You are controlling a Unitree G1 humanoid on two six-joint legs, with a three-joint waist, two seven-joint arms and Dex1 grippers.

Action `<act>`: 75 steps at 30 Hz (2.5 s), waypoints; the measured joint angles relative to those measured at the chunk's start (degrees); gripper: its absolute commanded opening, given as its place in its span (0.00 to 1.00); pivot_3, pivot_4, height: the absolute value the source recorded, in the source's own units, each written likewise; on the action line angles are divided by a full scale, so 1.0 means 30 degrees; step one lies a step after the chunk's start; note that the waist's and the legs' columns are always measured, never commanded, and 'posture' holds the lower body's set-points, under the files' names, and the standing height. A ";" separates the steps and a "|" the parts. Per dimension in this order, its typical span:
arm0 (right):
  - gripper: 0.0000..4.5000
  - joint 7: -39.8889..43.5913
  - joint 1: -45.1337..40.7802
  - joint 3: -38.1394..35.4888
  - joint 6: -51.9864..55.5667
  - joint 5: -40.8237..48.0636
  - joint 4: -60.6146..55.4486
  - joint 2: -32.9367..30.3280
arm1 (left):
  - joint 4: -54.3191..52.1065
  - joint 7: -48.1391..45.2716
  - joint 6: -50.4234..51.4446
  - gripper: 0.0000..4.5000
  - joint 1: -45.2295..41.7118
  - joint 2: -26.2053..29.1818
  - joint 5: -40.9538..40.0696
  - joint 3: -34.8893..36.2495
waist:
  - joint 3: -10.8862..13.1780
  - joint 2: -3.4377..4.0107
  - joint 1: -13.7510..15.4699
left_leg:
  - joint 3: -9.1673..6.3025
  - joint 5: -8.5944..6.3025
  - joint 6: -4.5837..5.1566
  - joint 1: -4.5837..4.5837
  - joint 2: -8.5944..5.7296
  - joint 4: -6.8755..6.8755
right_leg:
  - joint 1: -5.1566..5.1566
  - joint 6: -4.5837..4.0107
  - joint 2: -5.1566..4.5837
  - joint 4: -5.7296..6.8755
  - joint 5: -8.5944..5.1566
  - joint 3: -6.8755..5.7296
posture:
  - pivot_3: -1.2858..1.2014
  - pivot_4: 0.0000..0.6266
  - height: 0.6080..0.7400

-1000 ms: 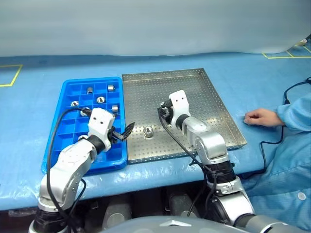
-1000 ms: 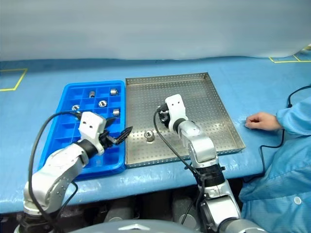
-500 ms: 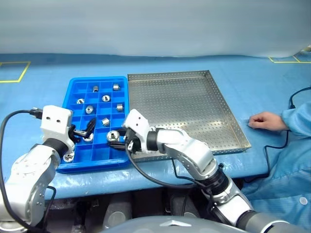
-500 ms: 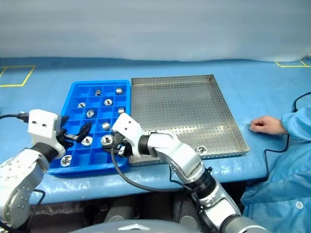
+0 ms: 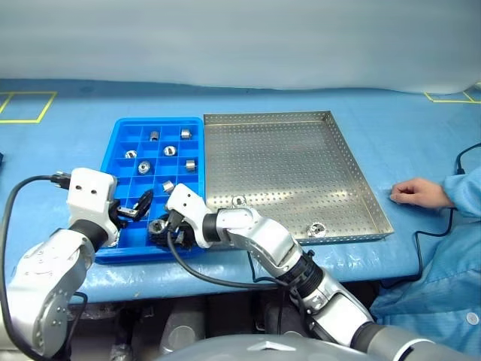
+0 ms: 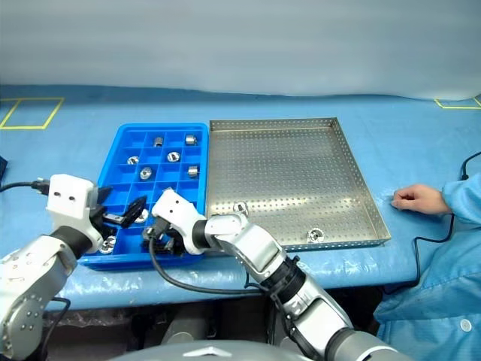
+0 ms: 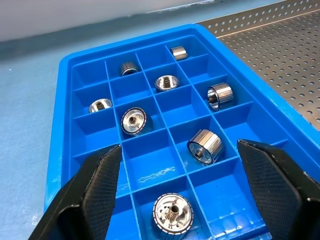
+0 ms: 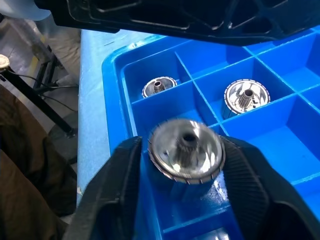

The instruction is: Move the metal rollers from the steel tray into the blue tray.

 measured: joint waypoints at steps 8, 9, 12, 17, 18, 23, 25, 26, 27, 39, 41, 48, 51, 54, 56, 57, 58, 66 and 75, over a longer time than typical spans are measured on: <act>0.80 -0.0630 0.0370 -0.1523 -0.0657 -0.0196 -0.2133 -0.0807 | 0.0017 -0.0100 -0.0011 0.90 -0.0179 -0.0400 -0.0628 -0.0064 | -0.0001 -0.0001 0.0046 | -0.0013 0.0000 -0.0001 -0.0009 -0.0003 -0.0001 | -0.0001 -0.0004 -0.0012 -0.0003 -0.0003 -0.0013 | 0.57 0.24 1.00; 0.80 -0.0892 0.0442 -0.1913 -0.0574 -0.0236 -0.2570 -0.1120 | 0.0040 -0.0116 -0.0016 0.90 -0.0279 -0.0430 -0.0711 -0.0063 | -0.0001 0.0000 0.0056 | -0.0011 0.0000 -0.0001 -0.0009 -0.0004 0.0001 | 0.0000 -0.0003 -0.0013 -0.0004 -0.0002 -0.0013 | 0.57 0.24 1.00; 0.80 -0.2170 0.0784 -0.3328 -0.0112 -0.0990 -0.4300 -0.2736 | 0.0254 -0.0230 -0.0096 0.90 -0.0871 -0.0848 -0.1222 -0.0252 | -0.0003 -0.0004 0.0139 | -0.0010 0.0001 -0.0001 -0.0013 -0.0018 0.0010 | 0.0003 -0.0002 -0.0028 -0.0013 -0.0001 -0.0014 | 0.56 0.24 1.00; 0.80 -0.4491 0.1891 -0.5627 0.1542 -0.2239 -0.5574 -0.4359 | 0.1290 -0.1251 -0.0802 0.90 -0.1777 -0.1824 -0.2275 -0.2877 | -0.0003 -0.0001 -0.0006 | 0.0019 0.0000 0.0001 -0.0029 -0.0072 -0.0005 | -0.0013 -0.0023 -0.0019 -0.0014 0.0009 -0.0001 | 0.53 0.24 1.00; 0.80 -0.4787 0.2069 -0.5863 0.1838 -0.2394 -0.5698 -0.4516 | 0.1608 -0.1418 -0.1024 0.90 -0.2089 -0.2158 -0.2435 -0.3351 | -0.0003 -0.0002 -0.0104 | 0.0020 0.0000 0.0000 -0.0028 -0.0099 -0.0009 | -0.0016 -0.0030 -0.0008 -0.0010 0.0005 0.0000 | 0.53 0.24 1.00; 0.80 -0.6411 0.3184 -0.6971 0.4583 -0.3162 -0.6498 -0.5288 | 0.3525 -0.2590 -0.1901 0.90 -0.3456 -0.2138 -0.2572 -0.6148 | -0.0004 0.0001 -0.0478 | 0.0027 0.0000 0.0002 -0.0030 -0.0103 -0.0021 | -0.0014 -0.0061 0.0023 0.0005 -0.0014 -0.0002 | 0.51 0.24 1.00; 0.80 -0.6417 0.3686 -0.7270 0.5813 -0.3149 -0.7171 -0.5985 | 0.4210 -0.3129 -0.2228 0.90 -0.3746 -0.1854 -0.2443 -0.7197 | -0.0001 0.0006 -0.0605 | 0.0024 -0.0001 0.0004 -0.0047 -0.0120 -0.0018 | -0.0023 -0.0051 0.0010 0.0000 -0.0014 0.0010 | 0.50 0.24 1.00; 0.80 -0.6380 0.3850 -0.7576 0.6462 -0.3054 -0.7631 -0.6132 | 0.4484 -0.3346 -0.2338 0.90 -0.3891 -0.1666 -0.2393 -0.7617 | -0.0001 0.0006 -0.0691 | 0.0020 -0.0003 0.0007 -0.0047 -0.0122 -0.0016 | -0.0022 -0.0044 0.0007 -0.0002 -0.0012 0.0018 | 0.50 0.24 1.00; 0.80 -0.6323 0.3924 -0.8005 0.7209 -0.2860 -0.8211 -0.6236 | 0.4682 -0.3532 -0.2514 0.90 -0.4024 -0.1497 -0.2337 -0.8044 | 0.0000 0.0006 -0.0800 | 0.0013 -0.0003 0.0008 -0.0049 -0.0124 -0.0014 | -0.0024 -0.0030 0.0007 -0.0007 -0.0012 0.0024 | 0.49 0.24 1.00; 0.80 -0.7605 0.1126 -1.4432 1.6544 -0.1073 -1.0042 -0.4087 | 0.6167 -0.3903 -0.4632 0.90 -0.4333 -0.2092 -0.1320 -1.0842 | -0.0005 0.0024 -0.1619 | -0.0005 -0.0003 0.0019 -0.0034 -0.0126 -0.0006 | -0.0016 0.0031 0.0017 0.0005 -0.0014 0.0058 | 0.48 0.24 1.00; 0.80 -0.7911 0.1135 -1.4431 1.6552 0.0000 -0.9059 -0.4764 | 0.6199 -0.3869 -0.4832 0.90 -0.4333 -0.2226 -0.1245 -1.0906 | -0.0002 0.0028 -0.1682 | 0.0006 -0.0014 0.0040 -0.0049 -0.0155 -0.0005 | -0.0018 0.0023 -0.0009 -0.0011 0.0012 0.0086 | 0.48 0.24 1.00; 0.80 -1.0427 0.0870 -1.4396 1.6550 0.5446 -0.6828 -0.8559 | 0.6301 -0.3565 -0.5461 0.90 -0.4061 -0.2751 -0.0888 -1.1211 | 0.0000 0.0027 -0.1904 | 0.0035 -0.0034 0.0075 -0.0045 -0.0169 -0.0004 | -0.0017 0.0060 -0.0006 -0.0023 0.0009 0.0141 | 0.48 0.24 1.00; 0.80 -1.2605 0.0726 -1.4164 1.6550 0.9816 -0.5730 -1.0862 | 0.6306 -0.3372 -0.5587 0.90 -0.3625 -0.3024 -0.0773 -1.1274 | 0.0002 0.0022 -0.1938 | 0.0037 -0.0034 0.0077 -0.0039 -0.0160 -0.0009 | -0.0014 0.0083 0.0012 -0.0023 -0.0009 0.0158 | 0.48 0.24 1.00; 0.80 -1.5208 0.0684 -1.3538 1.6548 1.4592 -0.4709 -1.2389 | 0.6317 -0.3219 -0.5664 0.90 -0.3454 -0.3114 -0.0717 -1.1325 | 0.0004 0.0019 -0.1976 | 0.0040 -0.0034 0.0078 -0.0037 -0.0157 -0.0010 | -0.0013 0.0118 0.0023 -0.0021 -0.0030 0.0175 | 0.48 0.24 1.00; 0.80 -1.7352 0.0514 -1.2988 1.6550 1.8132 -0.3837 -1.3113 | 0.6317 -0.3098 -0.5851 0.90 -0.3345 -0.3273 -0.0693 -1.1372 | 0.0006 0.0016 -0.1983 | 0.0056 -0.0034 0.0080 -0.0036 -0.0159 -0.0005 | -0.0014 0.0140 0.0023 -0.0022 -0.0034 0.0201 | 0.48 0.24 1.00; 0.80 -1.8341 0.0366 -1.2768 1.6550 1.9535 -0.3435 -1.3329 | 0.6317 -0.3039 -0.5883 0.90 -0.3275 -0.3332 -0.0682 -1.1393 | 0.0006 0.0016 -0.1988 | 0.0068 -0.0034 0.0081 -0.0035 -0.0160 -0.0004 | -0.0015 0.0149 0.0023 -0.0023 -0.0030 0.0218 | 0.48 0.24 1.00; 0.80 -1.9502 0.0259 -1.2630 1.6550 2.1107 -0.3011 -1.3495 | 0.6318 -0.3011 -0.5902 0.90 -0.3209 -0.3356 -0.0663 -1.1435 | 0.0007 0.0013 -0.1978 | 0.0075 -0.0036 0.0087 -0.0036 -0.0164 0.0000 | -0.0014 0.0156 0.0023 -0.0025 -0.0028 0.0230 | 0.48 0.24 1.00; 0.80 -2.7636 0.0284 -0.7598 1.1689 3.2386 -0.2239 -1.7454 | 0.6322 -0.2599 -0.5959 0.90 -0.2813 -0.3432 -0.0528 -1.1554 | 0.0020 -0.0011 -0.1883 | 0.0110 -0.0066 0.0151 -0.0048 -0.0168 0.0012 | -0.0014 0.0237 0.0006 -0.0067 -0.0030 0.0314 | 0.49 0.24 1.00; 0.51 -2.8398 0.0184 -0.5781 0.9722 3.2998 -0.2304 -1.8081 | 0.6322 -0.2381 -0.6242 0.90 -0.2703 -0.3431 -0.0492 -1.1554 | 0.0016 -0.0008 -0.1732 | 0.0164 -0.0091 0.0194 -0.0042 -0.0127 0.0023 | -0.0020 0.0288 -0.0008 -0.0092 -0.0007 0.0395 | 0.49 0.24 1.00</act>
